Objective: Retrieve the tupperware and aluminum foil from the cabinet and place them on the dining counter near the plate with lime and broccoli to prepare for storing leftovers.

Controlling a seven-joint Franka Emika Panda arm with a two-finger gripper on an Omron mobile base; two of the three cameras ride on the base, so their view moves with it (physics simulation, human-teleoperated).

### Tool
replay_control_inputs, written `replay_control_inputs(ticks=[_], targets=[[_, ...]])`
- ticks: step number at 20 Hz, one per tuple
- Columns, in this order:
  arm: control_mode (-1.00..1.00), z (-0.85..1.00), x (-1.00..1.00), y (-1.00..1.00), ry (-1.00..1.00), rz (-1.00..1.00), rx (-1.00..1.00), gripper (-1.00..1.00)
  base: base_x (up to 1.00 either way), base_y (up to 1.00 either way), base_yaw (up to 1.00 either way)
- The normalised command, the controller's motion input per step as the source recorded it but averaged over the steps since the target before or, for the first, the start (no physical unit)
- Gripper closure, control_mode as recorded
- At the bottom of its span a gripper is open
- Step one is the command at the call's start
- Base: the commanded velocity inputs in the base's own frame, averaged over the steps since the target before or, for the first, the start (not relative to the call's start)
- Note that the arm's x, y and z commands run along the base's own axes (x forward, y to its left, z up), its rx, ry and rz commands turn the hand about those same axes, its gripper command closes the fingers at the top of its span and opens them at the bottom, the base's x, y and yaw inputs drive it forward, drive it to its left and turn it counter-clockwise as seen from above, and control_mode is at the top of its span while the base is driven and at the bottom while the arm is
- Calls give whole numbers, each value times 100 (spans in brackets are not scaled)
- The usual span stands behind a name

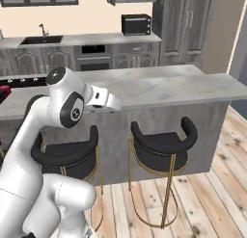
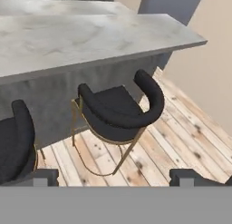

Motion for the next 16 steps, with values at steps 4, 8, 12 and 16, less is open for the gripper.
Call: replay_control_inputs(ticks=[4,8,12,16], targets=[[100,0,0,0,0,0,0,-100,22,-84,-65],[100,0,0,0,0,0,0,-100,49,-69,-60],[100,0,0,0,0,0,0,-100,97,-53,-40],[100,0,0,0,0,0,0,-100,100,-45,-18]])
